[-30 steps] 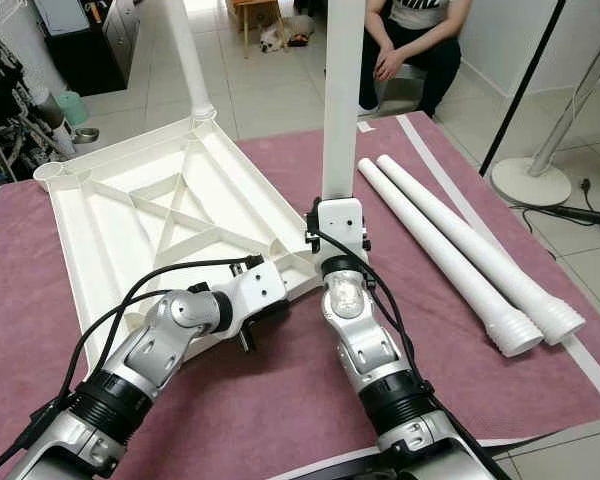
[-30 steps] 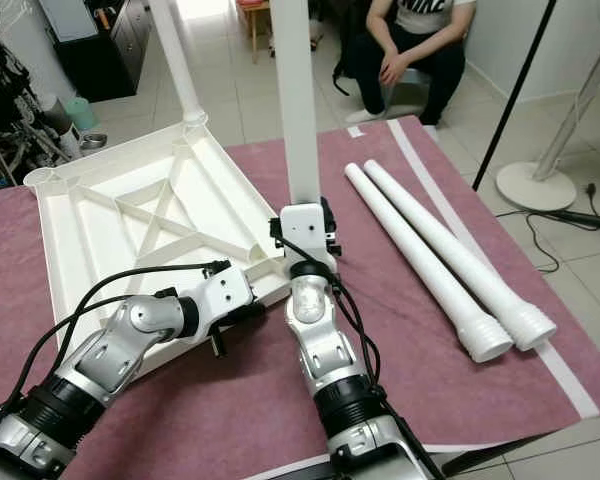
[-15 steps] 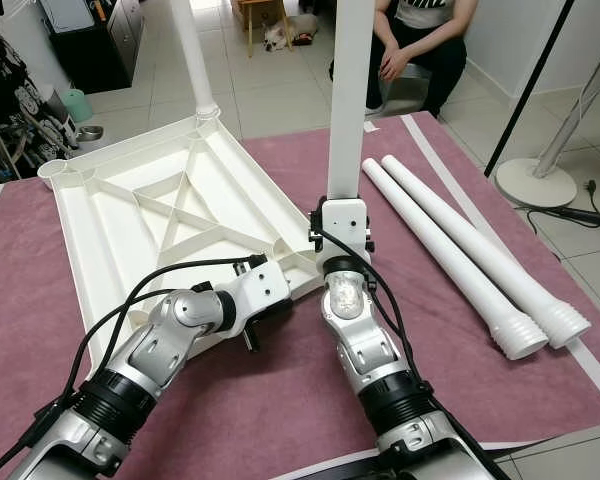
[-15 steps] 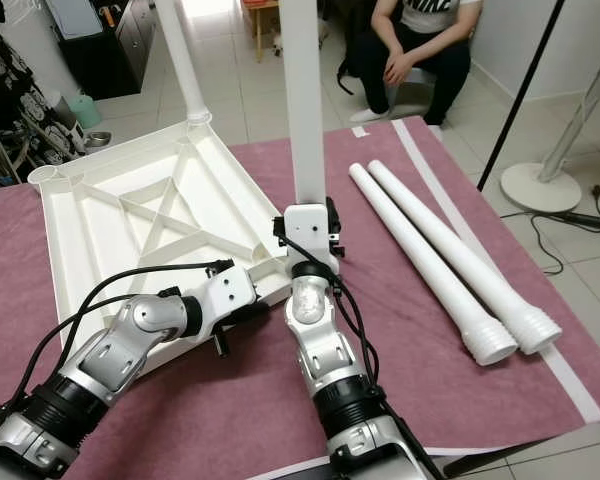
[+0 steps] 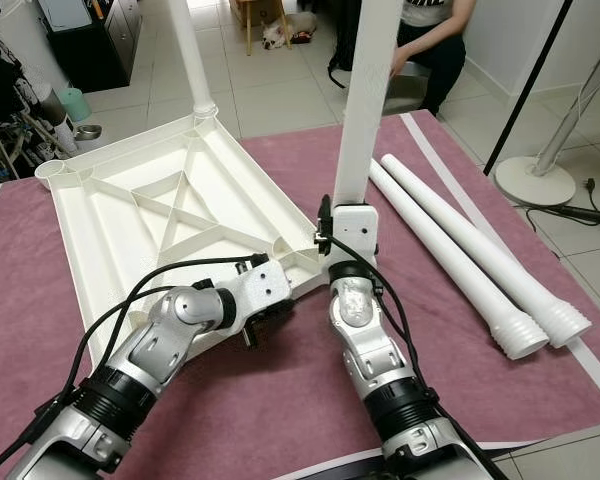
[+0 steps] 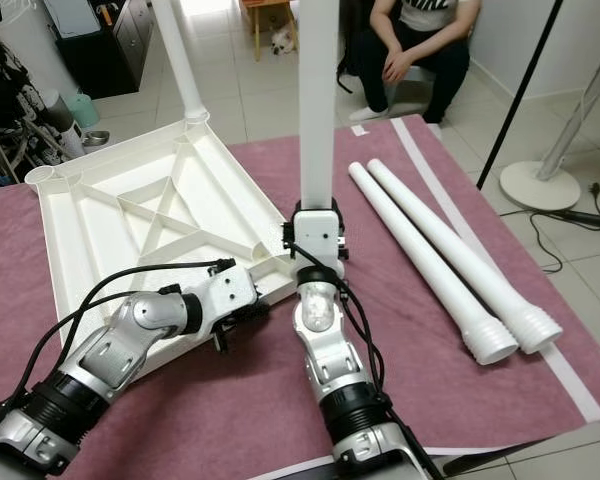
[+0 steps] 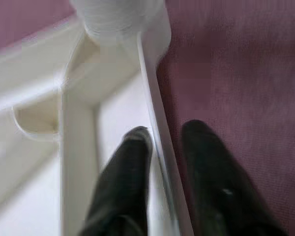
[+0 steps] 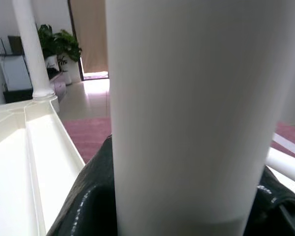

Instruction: Building children table

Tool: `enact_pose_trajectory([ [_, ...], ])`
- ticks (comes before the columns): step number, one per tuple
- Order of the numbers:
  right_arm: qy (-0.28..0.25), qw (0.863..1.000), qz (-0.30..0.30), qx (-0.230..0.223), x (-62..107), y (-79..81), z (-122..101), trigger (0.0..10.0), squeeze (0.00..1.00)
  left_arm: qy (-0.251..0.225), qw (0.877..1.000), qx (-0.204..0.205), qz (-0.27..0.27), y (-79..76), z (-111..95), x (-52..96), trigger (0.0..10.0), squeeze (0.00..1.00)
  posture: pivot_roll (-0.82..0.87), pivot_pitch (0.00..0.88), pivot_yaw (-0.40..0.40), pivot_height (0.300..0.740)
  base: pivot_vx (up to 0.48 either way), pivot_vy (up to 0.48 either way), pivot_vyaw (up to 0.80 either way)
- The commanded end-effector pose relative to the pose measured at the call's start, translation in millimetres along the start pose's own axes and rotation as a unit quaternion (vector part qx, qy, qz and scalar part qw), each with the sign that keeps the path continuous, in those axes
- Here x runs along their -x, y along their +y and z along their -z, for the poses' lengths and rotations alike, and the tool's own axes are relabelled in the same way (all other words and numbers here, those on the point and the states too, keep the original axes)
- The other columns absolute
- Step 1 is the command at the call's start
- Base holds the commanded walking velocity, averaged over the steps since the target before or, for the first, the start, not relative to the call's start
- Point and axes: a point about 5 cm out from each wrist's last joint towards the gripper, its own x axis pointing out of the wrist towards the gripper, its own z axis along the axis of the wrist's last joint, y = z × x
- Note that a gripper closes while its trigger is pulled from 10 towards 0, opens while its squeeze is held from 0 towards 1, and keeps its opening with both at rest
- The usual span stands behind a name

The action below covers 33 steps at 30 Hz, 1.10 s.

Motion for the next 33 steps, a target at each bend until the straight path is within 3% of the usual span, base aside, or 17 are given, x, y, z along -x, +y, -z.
enact_pose_trajectory([
  [1, 0.148, 0.988, 0.038, 0.012, 24.4, -19.2, 58, 10.0, 0.0, -0.016, 1.0, -0.008, -0.003, 6.0, -7, 3.5, 10.0, 1.0, -0.04, 0.0, 0.157, 0.74, 0.0, 0.0, 0.0],
  [4, 0.159, 0.986, 0.044, 0.004, 24.9, -19.4, 60, 10.0, 0.0, -0.015, 1.0, -0.008, -0.013, 7.9, -8, 3.4, 10.0, 1.0, -0.04, 0.0, 0.159, 0.74, 0.0, 0.0, 0.0],
  [5, 0.167, 0.985, 0.051, -0.003, 25.5, -19.9, 62, 10.0, 0.0, -0.02, 1.0, -0.008, -0.014, 8.9, -10, 3.7, 10.0, 0.77, -0.03, 0.0, 0.16, 0.74, 0.0, 0.0, 0.0],
  [7, 0.17, 0.984, 0.056, -0.006, 25.8, -20.2, 63, 10.0, 0.0, -0.023, 1.0, -0.008, -0.015, 9.6, -11, 3.9, 10.0, 0.77, -0.03, 0.0, 0.16, 0.74, 0.0, 0.0, 0.0],
  [8, 0.169, 0.984, 0.056, -0.01, 25.7, -19.6, 63, 10.0, 0.0, -0.032, 0.999, 0.002, -0.015, 10.5, -14, 4.4, 10.0, 0.0, -0.04, 0.0, 0.163, 0.74, 0.0, 0.0, 0.0],
  [13, 0.171, 0.983, 0.058, -0.017, 24.7, -19.1, 64, 10.0, 0.0, -0.084, 0.995, 0.043, -0.022, 16.0, -31, 7.6, 10.0, 0.0, -0.04, 0.0, 0.163, 0.74, 0.0, 0.0, 0.0],
  [21, 0.193, 0.98, 0.028, 0.028, 20.0, -16.6, 65, 10.0, 0.0, -0.145, 0.977, 0.099, -0.12, 47.3, -59, 11.9, 10.0, 0.0, -0.04, 0.0, 0.162, 0.74, 0.0, 0.0, 0.0],
  [23, 0.193, 0.98, 0.028, 0.028, 20.0, -16.6, 65, 10.0, 0.0, -0.145, 0.977, 0.099, -0.12, 47.3, -59, 11.9, 10.0, 0.0, -0.04, 0.0, 0.162, 0.74, 0.0, 0.0, 0.0],
  [28, 0.198, 0.978, -0.006, 0.059, 14.5, -13.6, 64, 10.0, 0.0, -0.148, 0.968, 0.101, -0.178, 62.1, -68, 15.3, 10.0, 0.0, -0.04, 0.0, 0.157, 0.74, 0.0, 0.0, 0.0],
  [33, 0.206, 0.976, -0.022, 0.064, 14.6, -12.6, 65, 10.0, 0.0, -0.09, 0.972, 0.05, -0.21, 65.6, -55, 15.1, 10.0, 0.0, -0.04, 0.0, 0.155, 0.74, 0.0, 0.0, 0.0],
])
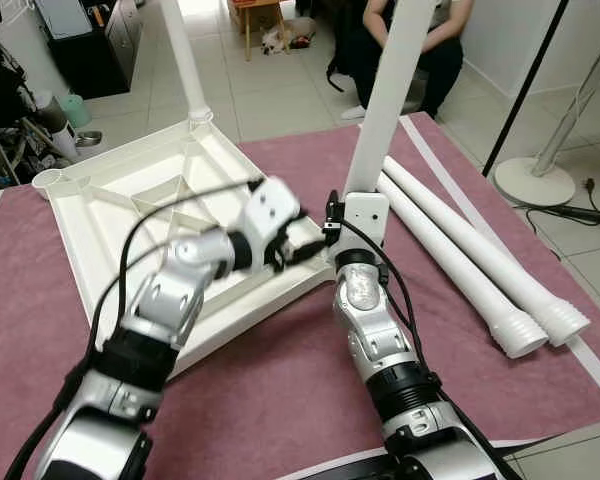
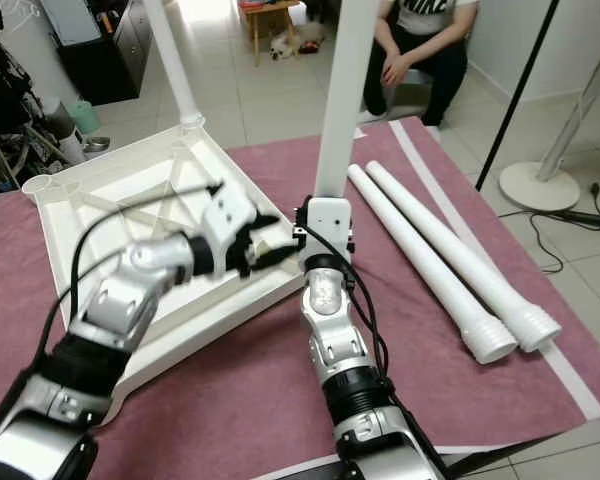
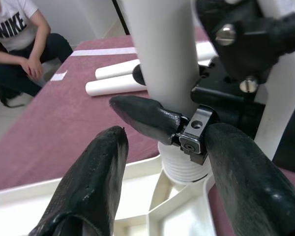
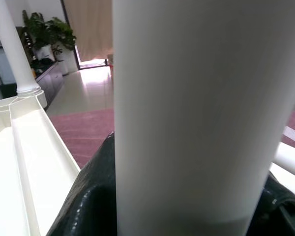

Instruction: Building children table

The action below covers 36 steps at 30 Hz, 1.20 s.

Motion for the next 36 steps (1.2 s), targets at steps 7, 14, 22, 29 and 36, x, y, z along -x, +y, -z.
enact_pose_trajectory([
  [7, 0.169, 0.982, -0.045, 0.076, 26.7, -4.8, 68, 10.0, 0.0, 0.065, 0.988, -0.056, -0.131, 13.0, 20, 8.6, 10.0, 0.0, -0.04, 0.0, 0.152, 0.74, 0.0, 0.0, 0.0],
  [14, 0.167, 0.978, -0.073, 0.098, 24.1, -5.0, 67, 10.0, 0.0, 0.068, 0.984, -0.052, -0.154, 16.2, 21, 7.7, 10.0, 0.0, -0.04, 0.0, 0.153, 0.74, 0.0, 0.0, 0.0],
  [22, 0.135, 0.982, -0.09, 0.099, 18.7, -7.0, 57, 10.0, 0.0, 0.043, 0.977, -0.047, -0.206, 29.2, 12, 10.0, 10.0, 0.0, -0.03, 0.0, 0.153, 0.74, 0.0, 0.0, 0.0],
  [29, 0.145, 0.981, -0.09, 0.095, 19.7, -8.6, 57, 10.0, 0.0, 0.067, 0.975, -0.062, -0.204, 26.0, 19, 10.6, 10.0, 0.0, -0.03, 0.0, 0.154, 0.74, 0.0, 0.0, 0.0],
  [36, 0.143, 0.98, -0.106, 0.092, 18.7, -6.3, 55, 10.0, 0.0, 0.126, 0.974, -0.101, -0.157, 14.2, 39, 13.2, 10.0, 0.0, -0.03, 0.0, 0.154, 0.74, 0.0, 0.0, 0.0],
])
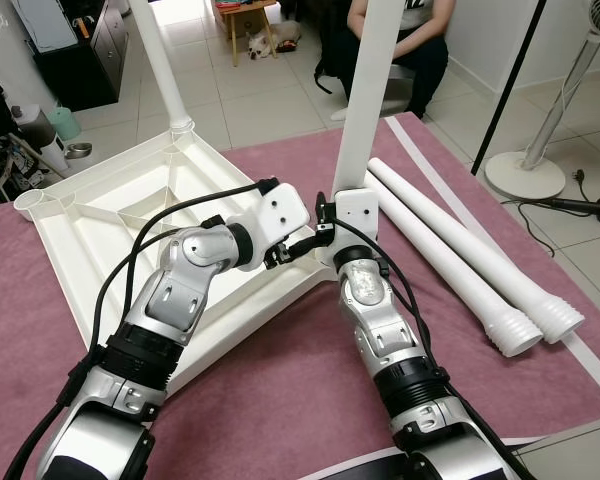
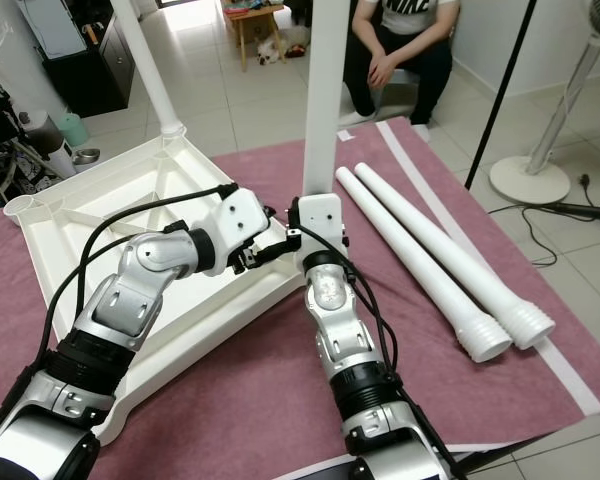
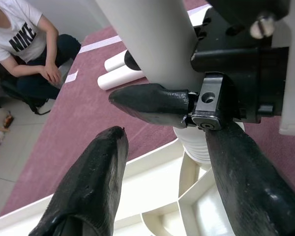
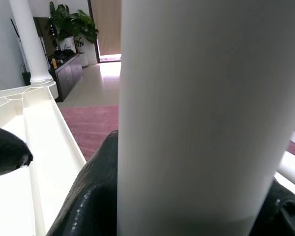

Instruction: Building children table

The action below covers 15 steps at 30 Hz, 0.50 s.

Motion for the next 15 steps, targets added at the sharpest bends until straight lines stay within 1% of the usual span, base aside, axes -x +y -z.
enact_pose_trajectory([
  [1, 0.145, 0.987, -0.032, 0.055, 22.2, -3.9, 58, 10.0, 0.0, 0.082, 0.988, 0.0, -0.128, 7.9, 33, 8.6, 10.0, 0.0, -0.03, 0.0, 0.154, 0.74, 0.0, 0.0, 0.0],
  [2, 0.139, 0.988, -0.037, 0.051, 21.7, -3.4, 56, 10.0, 0.0, 0.094, 0.99, 0.002, -0.106, 2.9, 37, 10.2, 10.0, 0.0, -0.03, 0.0, 0.154, 0.74, 0.0, 0.0, 0.0],
  [4, 0.139, 0.988, -0.037, 0.051, 21.7, -3.4, 56, 10.0, 0.0, 0.094, 0.99, 0.002, -0.106, 2.9, 37, 10.2, 10.0, 0.0, -0.03, 0.0, 0.154, 0.74, 0.0, 0.0, 0.0],
  [5, 0.135, 0.989, -0.041, 0.049, 21.5, -3.1, 55, 10.0, 0.0, 0.094, 0.991, 0.023, -0.091, -1.1, 39, 11.8, 10.0, 0.0, -0.03, 0.0, 0.154, 0.74, 0.0, 0.0, 0.0],
  [6, 0.135, 0.989, -0.041, 0.049, 21.5, -3.1, 55, 10.0, 0.0, 0.094, 0.991, 0.023, -0.091, -1.1, 39, 11.8, 10.0, 0.0, -0.03, 0.0, 0.154, 0.74, 0.0, 0.0, 0.0],
  [7, 0.129, 0.99, -0.04, 0.038, 20.8, -3.1, 52, 10.0, 0.0, 0.057, 0.984, 0.137, -0.097, 2.8, 33, 15.1, 10.0, 0.0, -0.03, 0.0, 0.15, 0.74, 0.0, 0.0, 0.0],
  [8, 0.129, 0.99, -0.04, 0.038, 20.8, -3.1, 52, 10.0, 0.0, 0.057, 0.984, 0.137, -0.097, 2.8, 33, 15.1, 10.0, 0.0, -0.03, 0.0, 0.15, 0.74, 0.0, 0.0, 0.0],
  [9, 0.128, 0.991, -0.036, 0.033, 20.5, -3.5, 52, 10.0, 0.0, 0.025, 0.975, 0.192, -0.107, 9.4, 27, 18.3, 10.0, 1.0, -0.03, 0.0, 0.149, 0.74, 0.0, 0.0, 0.0],
  [10, 0.128, 0.991, -0.036, 0.033, 20.5, -3.5, 52, 10.0, 0.0, 0.025, 0.975, 0.192, -0.107, 9.4, 27, 18.3, 10.0, 1.0, -0.03, 0.0, 0.149, 0.74, 0.0, 0.0, 0.0],
  [11, 0.13, 0.99, -0.037, 0.031, 20.5, -3.6, 52, 10.0, 0.0, 0.018, 0.973, 0.2, -0.111, 11.6, 26, 19.3, 10.0, 1.0, -0.03, 0.0, 0.149, 0.74, 0.0, 0.0, 0.0],
  [13, 0.132, 0.99, -0.037, 0.03, 20.6, -4.0, 53, 10.0, 0.0, 0.009, 0.974, 0.198, -0.113, 14.5, 24, 21.9, 10.0, 1.0, -0.03, 0.0, 0.147, 0.74, 0.0, 0.0, 0.0],
  [15, 0.132, 0.99, -0.035, 0.03, 20.8, -4.4, 54, 10.0, 0.0, 0.006, 0.978, 0.175, -0.11, 16.5, 22, 25.2, 10.0, 1.0, -0.03, 0.0, 0.147, 0.74, 0.0, 0.0, 0.0],
])
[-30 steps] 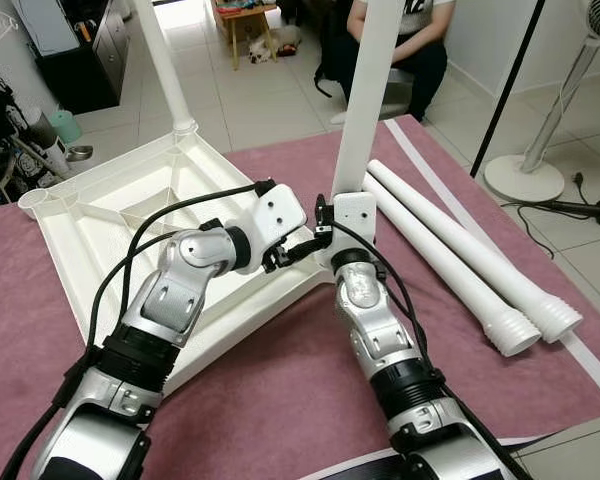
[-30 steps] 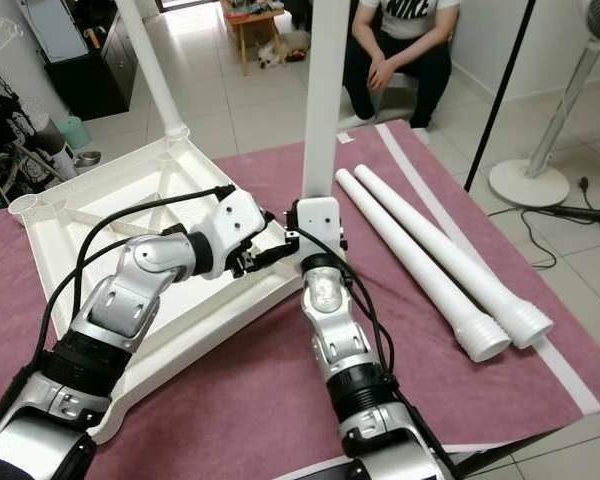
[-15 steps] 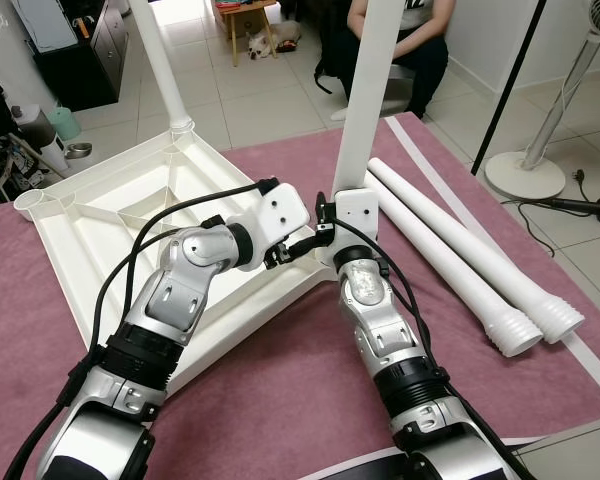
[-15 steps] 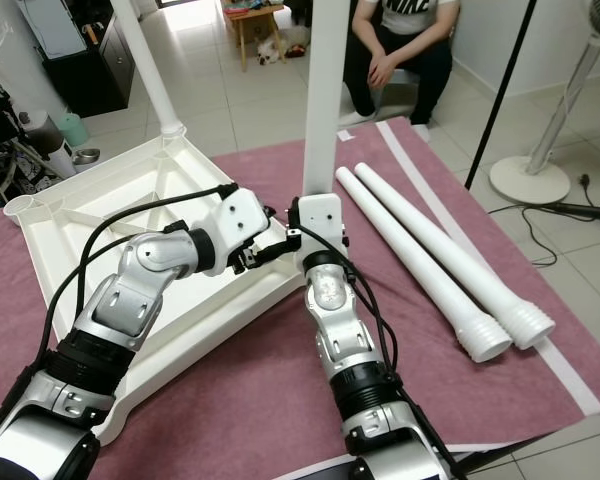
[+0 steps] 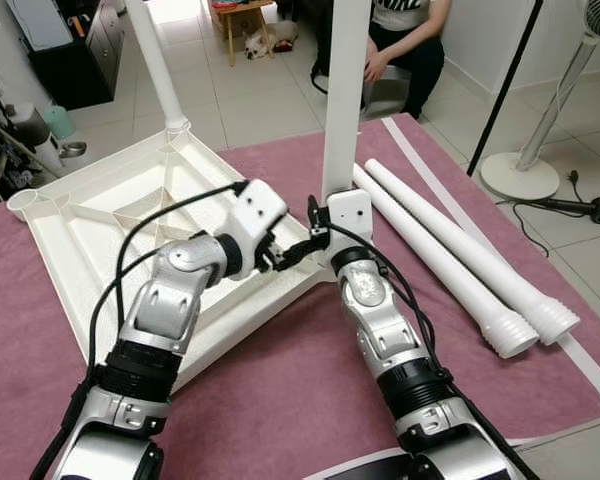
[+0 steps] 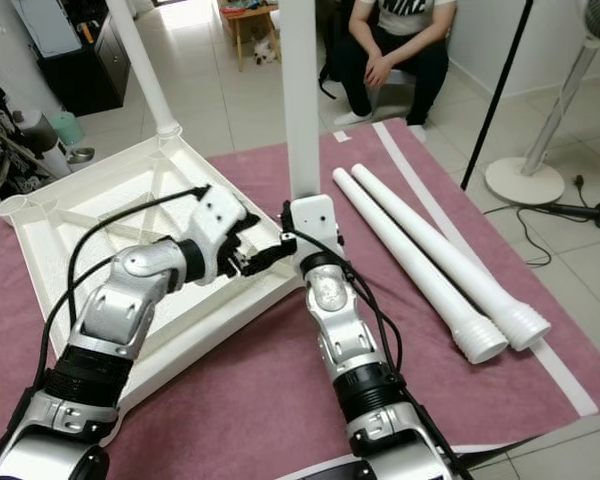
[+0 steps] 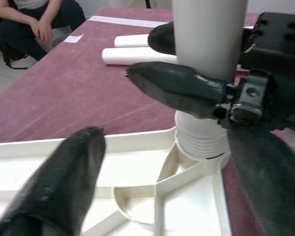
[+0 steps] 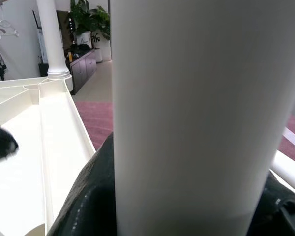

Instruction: Building children table

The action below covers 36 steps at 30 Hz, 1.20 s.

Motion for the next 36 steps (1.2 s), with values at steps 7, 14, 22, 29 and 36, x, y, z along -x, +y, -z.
enact_pose_trajectory([
  [7, 0.14, 0.99, 0.007, 0.006, 19.6, -5.8, 56, 10.0, 0.0, 0.028, 0.989, -0.147, 0.005, 10.8, 0, 29.8, 10.0, 0.0, -0.03, 0.0, 0.151, 0.74, 0.0, 0.0, 0.0],
  [14, 0.139, 0.99, 0.007, 0.007, 19.7, -6.2, 56, 10.0, 0.0, 0.058, 0.978, -0.196, 0.041, 19.8, 4, 45.5, 10.0, 0.0, -0.03, 0.0, 0.15, 0.74, 0.0, 0.0, 0.0],
  [22, 0.136, 0.99, -0.005, 0.022, 17.5, -6.4, 54, 10.0, 0.0, 0.112, 0.989, -0.038, 0.088, -16.2, 41, 35.4, 10.0, 0.0, -0.03, 0.0, 0.15, 0.74, 0.0, 0.0, 0.0],
  [29, 0.139, 0.99, 0.035, 0.002, 20.5, -10.4, 56, 10.0, 0.0, 0.14, 0.988, -0.022, 0.063, -35.0, 57, 18.0, 10.0, 0.0, -0.03, 0.0, 0.152, 0.74, 0.0, 0.0, 0.0],
  [36, 0.148, 0.984, 0.095, 0.014, 27.9, -7.6, 63, 10.0, 0.0, 0.154, 0.987, -0.003, 0.052, -37.2, 58, 10.2, 10.0, 0.0, -0.03, 0.0, 0.153, 0.74, 0.0, 0.0, 0.0],
])
